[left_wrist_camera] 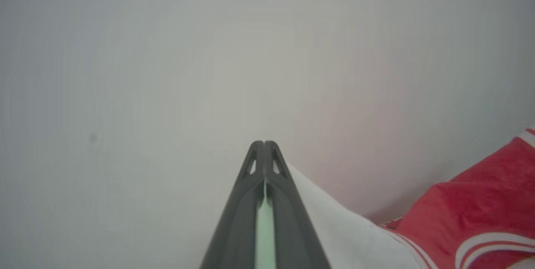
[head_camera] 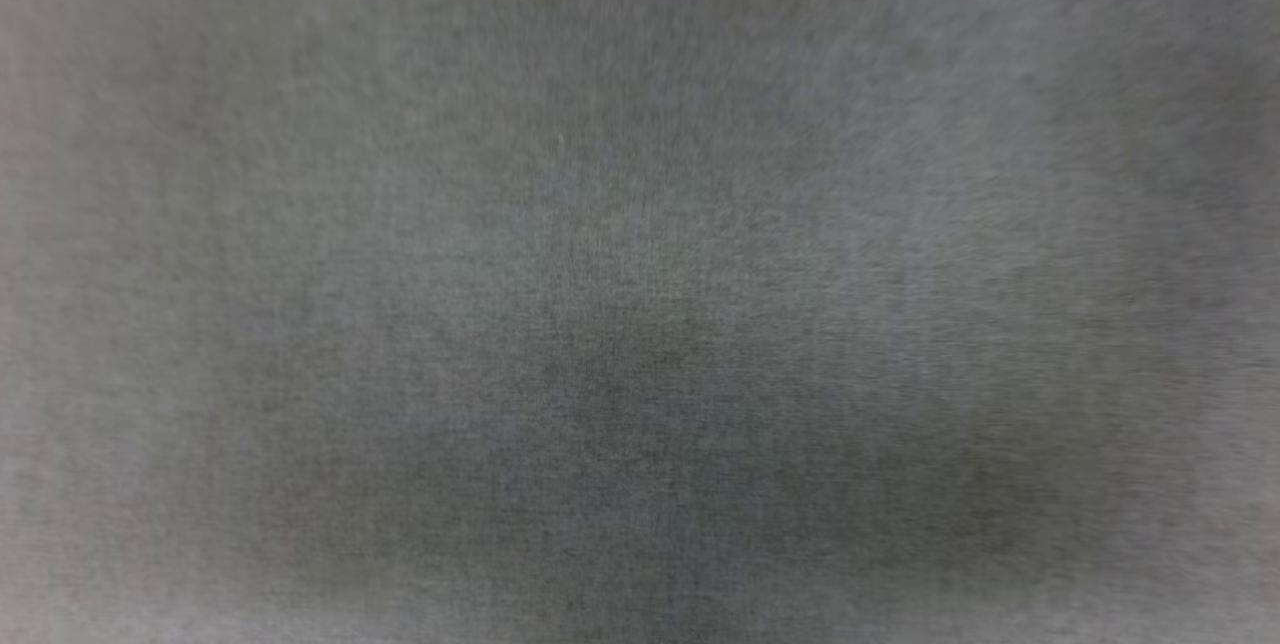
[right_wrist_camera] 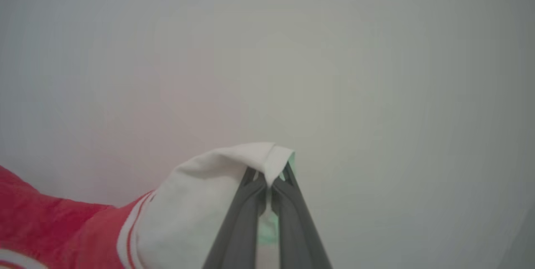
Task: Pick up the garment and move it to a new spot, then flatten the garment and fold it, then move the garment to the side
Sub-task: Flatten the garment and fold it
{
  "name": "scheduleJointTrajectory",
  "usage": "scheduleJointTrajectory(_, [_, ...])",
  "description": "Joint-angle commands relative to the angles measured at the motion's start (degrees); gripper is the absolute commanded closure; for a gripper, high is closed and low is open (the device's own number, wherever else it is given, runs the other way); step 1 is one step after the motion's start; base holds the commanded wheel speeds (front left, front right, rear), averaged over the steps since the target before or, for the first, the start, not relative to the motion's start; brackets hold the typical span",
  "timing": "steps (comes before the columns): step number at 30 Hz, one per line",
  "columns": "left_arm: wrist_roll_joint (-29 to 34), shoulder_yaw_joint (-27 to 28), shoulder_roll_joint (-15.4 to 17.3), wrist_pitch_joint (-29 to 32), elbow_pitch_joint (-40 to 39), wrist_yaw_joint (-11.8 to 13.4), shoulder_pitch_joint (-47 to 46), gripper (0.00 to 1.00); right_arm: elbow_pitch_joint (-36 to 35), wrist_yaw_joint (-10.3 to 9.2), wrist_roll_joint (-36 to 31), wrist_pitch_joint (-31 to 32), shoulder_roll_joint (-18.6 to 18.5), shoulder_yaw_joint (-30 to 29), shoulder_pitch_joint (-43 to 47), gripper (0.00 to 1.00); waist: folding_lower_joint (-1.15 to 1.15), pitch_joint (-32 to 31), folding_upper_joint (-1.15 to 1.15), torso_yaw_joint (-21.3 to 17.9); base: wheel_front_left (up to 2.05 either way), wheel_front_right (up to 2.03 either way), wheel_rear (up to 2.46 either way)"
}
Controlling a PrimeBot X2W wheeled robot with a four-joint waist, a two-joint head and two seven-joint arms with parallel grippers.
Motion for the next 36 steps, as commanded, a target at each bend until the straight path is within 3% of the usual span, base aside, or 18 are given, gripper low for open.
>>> scheduleJointTrajectory(1, [-1.4,0.2,-0.8,-0.1,2.0,-0.6,2.2,1.00,0.7,-0.06,0.8,-0.2,0.1,0.3,2.5,1.00,0.00,7.8,0.00,2.6,0.00,0.00,0.00])
scheduleJointTrajectory(7, [-6.4,-0.9,-2.0,3.9,7.5,-1.7,8.4,1.00,3.9,-0.06,8.0,2.4,-1.4,2.1,8.8,1.00,0.00,5.1,0.00,3.5,0.00,0.00,0.00])
scheduleJointTrajectory(11, [-9.5,-2.5,-1.6,7.9,7.5,-1.9,12.8,1.00,3.7,-0.06,16.5,10.2,-3.3,2.9,12.9,1.00,0.00,1.8,0.00,3.6,0.00,0.00,0.00])
scheduleJointTrajectory(17, [-14.0,-4.8,2.4,13.6,4.3,-1.9,19.2,1.00,-0.7,-0.06,25.5,22.5,-6.9,4.9,19.4,1.00,0.00,-4.0,0.00,3.0,0.00,0.00,0.00])
scheduleJointTrajectory(22, [-16.7,-6.0,5.8,17.5,0.7,-1.9,25.5,1.00,-7.4,-0.06,32.4,32.1,-10.4,6.8,26.3,1.00,0.00,-8.7,0.00,2.7,0.00,0.00,0.00])
scheduleJointTrajectory(29, [-18.6,-6.1,10.0,19.0,-6.6,-1.1,36.0,1.00,-19.0,-0.06,39.4,39.8,-15.9,8.6,40.5,1.00,0.00,-14.9,0.00,2.1,0.00,0.00,0.00])
scheduleJointTrajectory(36, [-21.6,-5.7,15.9,23.0,-21.5,3.4,50.3,1.00,-30.7,-0.06,45.3,47.4,-21.5,8.4,57.0,1.00,0.00,-19.7,0.00,1.5,0.00,0.00,0.00])
